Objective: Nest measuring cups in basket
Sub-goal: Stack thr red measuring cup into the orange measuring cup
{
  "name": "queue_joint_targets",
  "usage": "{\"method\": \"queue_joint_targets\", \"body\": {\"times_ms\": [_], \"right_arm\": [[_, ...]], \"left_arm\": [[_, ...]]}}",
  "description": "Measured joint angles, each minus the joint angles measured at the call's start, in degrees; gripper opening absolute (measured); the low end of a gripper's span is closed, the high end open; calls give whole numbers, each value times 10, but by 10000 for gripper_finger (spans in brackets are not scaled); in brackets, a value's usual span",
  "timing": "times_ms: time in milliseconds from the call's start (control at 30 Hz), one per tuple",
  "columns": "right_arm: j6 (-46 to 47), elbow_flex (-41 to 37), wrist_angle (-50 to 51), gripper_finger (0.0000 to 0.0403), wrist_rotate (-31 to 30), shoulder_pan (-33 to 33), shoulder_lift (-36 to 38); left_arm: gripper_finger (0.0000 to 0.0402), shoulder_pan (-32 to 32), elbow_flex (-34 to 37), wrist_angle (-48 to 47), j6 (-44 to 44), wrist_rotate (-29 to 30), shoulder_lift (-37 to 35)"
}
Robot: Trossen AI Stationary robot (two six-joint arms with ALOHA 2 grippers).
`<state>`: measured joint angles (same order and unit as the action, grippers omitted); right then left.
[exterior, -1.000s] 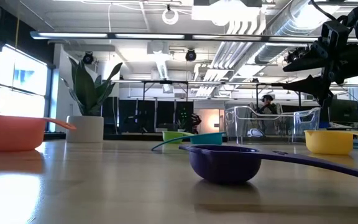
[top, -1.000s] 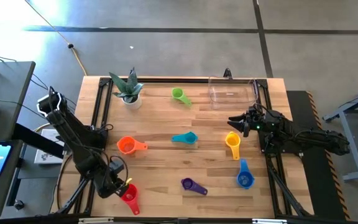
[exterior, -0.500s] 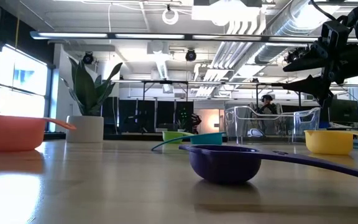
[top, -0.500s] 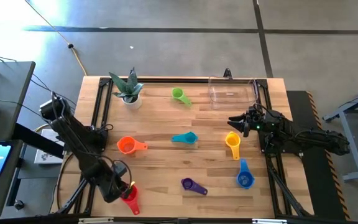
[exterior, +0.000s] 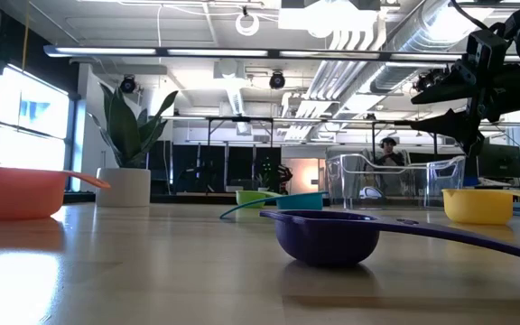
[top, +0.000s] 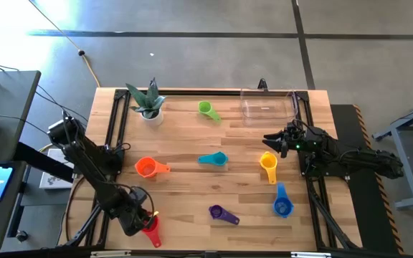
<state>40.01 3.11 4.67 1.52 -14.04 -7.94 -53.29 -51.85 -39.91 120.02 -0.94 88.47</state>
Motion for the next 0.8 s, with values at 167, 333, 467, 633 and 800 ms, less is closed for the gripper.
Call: {"method": "queue_joint_targets", "body": {"times_ms": [167, 333, 467, 633, 800], "right_arm": [[0, 0, 0, 211, 0, 0, 0], [0, 0, 0, 211, 0, 0, 0], [0, 0, 0, 211, 0, 0, 0], [0, 0, 0, 211, 0, 0, 0], [0, 0, 0, 211, 0, 0, 0]], "left_arm": [[76, 2, 0, 2, 14, -1, 13], [59, 1, 0, 2, 15, -1, 15], [18, 1, 0, 2, 15, -1, 15], [11, 2, 0, 2, 14, -1, 14], [5, 11, 0, 4, 10, -1, 8]]}}
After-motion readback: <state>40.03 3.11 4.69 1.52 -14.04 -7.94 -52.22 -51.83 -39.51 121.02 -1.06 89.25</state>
